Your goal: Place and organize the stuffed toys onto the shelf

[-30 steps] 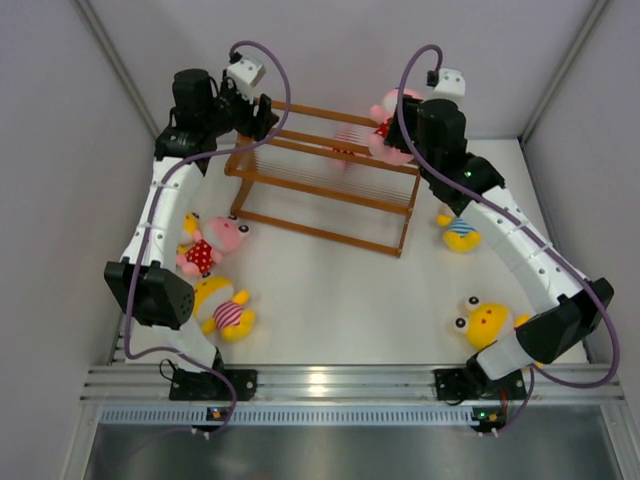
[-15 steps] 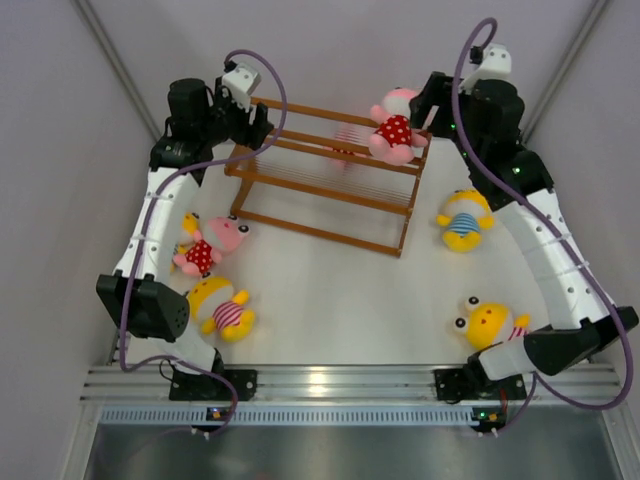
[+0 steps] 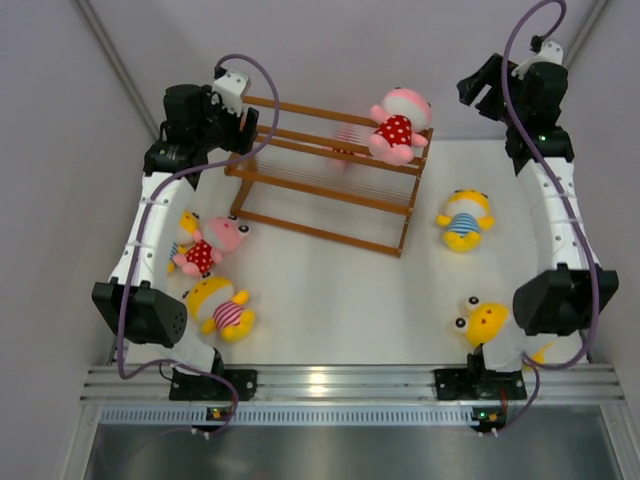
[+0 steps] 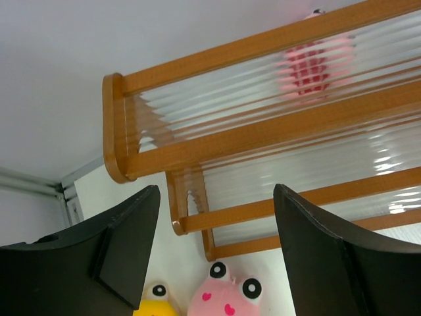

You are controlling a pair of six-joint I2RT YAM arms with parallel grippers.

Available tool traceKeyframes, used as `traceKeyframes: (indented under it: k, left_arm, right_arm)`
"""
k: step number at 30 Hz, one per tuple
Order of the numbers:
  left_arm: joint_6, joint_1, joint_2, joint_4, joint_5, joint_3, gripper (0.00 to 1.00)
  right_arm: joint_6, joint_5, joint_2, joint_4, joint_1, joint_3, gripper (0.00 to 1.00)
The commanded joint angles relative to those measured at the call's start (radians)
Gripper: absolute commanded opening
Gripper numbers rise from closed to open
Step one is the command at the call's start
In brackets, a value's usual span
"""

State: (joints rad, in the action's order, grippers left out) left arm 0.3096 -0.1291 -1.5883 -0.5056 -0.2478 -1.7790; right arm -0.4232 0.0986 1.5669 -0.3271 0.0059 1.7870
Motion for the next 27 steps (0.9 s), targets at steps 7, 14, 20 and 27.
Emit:
traceKeyframes:
  k: [7,14,20,27]
  left_arm:
    - [0.01,0.036,0.007,-0.111,0.122,-0.025,0.76]
    - [0.0,0.075,-0.032,-0.195,0.157,-0.082,0.75]
    - [0.01,0.092,-0.05,-0.234,0.216,-0.099,0.74]
    - [-0.003,0.094,-0.071,-0.252,0.212,-0.12,0.74]
  right_arm:
    - [-0.199,0.282,0.51,0.316,-0.069,0.202,0.76]
    - [-0.423,0.378,0.945,0.552,-0.049,0.426,0.76]
    - [-0.502,0.325,1.134,0.6,0.028,0.571,0.77]
    - [-0.617,0.276,1.243,0.642,0.085,0.591,0.76]
